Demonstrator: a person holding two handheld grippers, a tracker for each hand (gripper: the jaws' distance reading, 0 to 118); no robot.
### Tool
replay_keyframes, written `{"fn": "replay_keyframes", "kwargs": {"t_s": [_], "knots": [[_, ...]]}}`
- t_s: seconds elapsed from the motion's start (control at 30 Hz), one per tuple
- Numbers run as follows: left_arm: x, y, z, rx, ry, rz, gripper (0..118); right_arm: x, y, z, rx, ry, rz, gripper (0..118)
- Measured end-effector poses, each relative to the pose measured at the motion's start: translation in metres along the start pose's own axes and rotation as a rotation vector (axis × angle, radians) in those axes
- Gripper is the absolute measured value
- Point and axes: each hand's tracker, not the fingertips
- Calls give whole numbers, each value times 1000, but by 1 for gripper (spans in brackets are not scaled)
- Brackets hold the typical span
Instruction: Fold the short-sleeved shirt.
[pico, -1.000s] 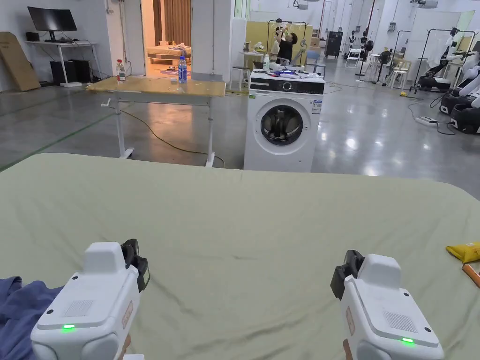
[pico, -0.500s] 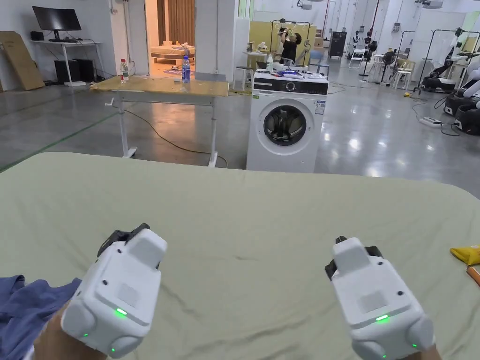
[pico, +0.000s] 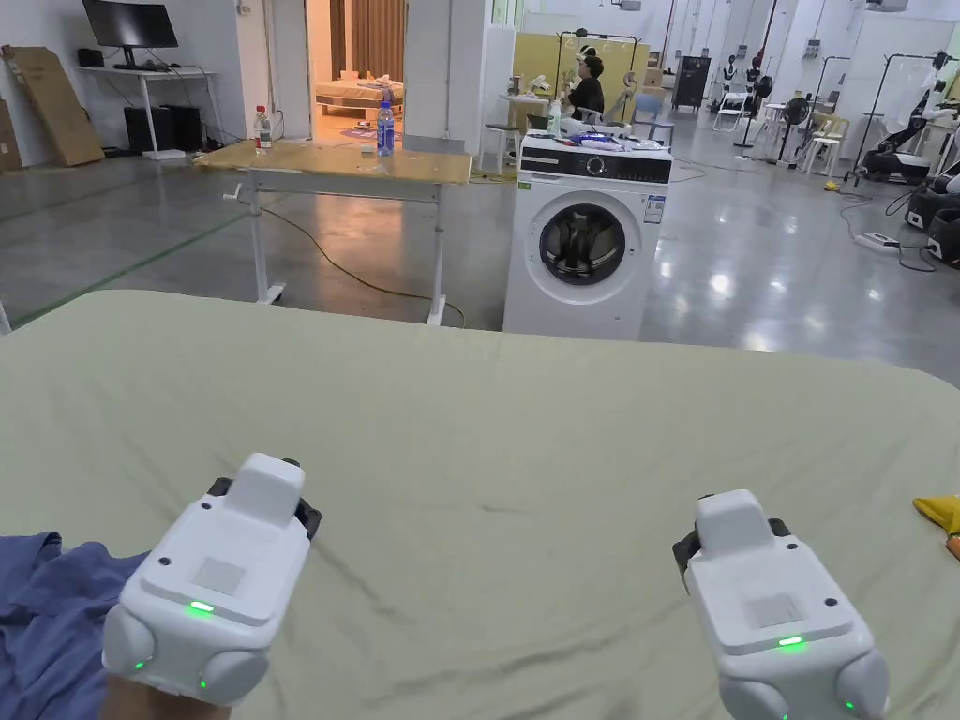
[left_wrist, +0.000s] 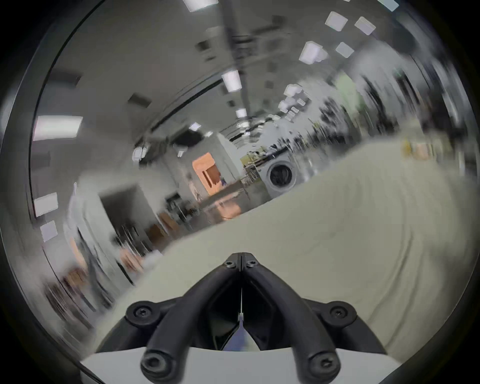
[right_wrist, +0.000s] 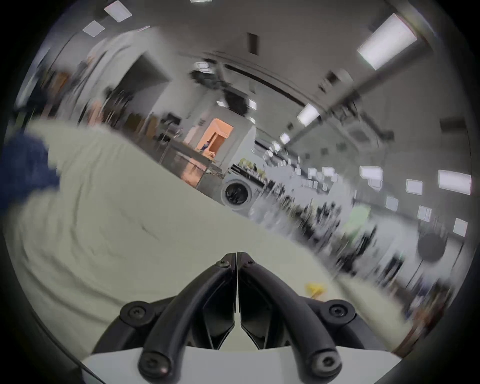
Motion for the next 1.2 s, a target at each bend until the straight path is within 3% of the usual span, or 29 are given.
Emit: {"fn": "replay_keyframes", "kwargs": {"t_s": [0.1,0.17,0.27,0.33,0.4,0.5,0.77,1.2], "knots": [[-16,-17,-5,54,-27,275,0,7,-7,2,3,-22,-226,0],[-16,-18,-5,74,-18,308,0,12,-17,-2,11,-29,-347,0],[-14,-16,-5,77,-58,351,0,12,-22,5,45,-40,-446,0],[-12,-13,-5,81,-52,371,0,11,-22,8,50,-33,-425,0],[-10,-11,-4,98,-45,334,0,6,-19,10,53,-27,-353,0],[-4,-6,-1,103,-44,229,0,5,-19,10,55,-27,-339,0],[-21,-5,9,26,-68,213,0,-3,-16,12,50,-23,-276,0],[-164,-41,31,-394,62,235,0,-23,-28,-2,-14,30,-248,0]]}}
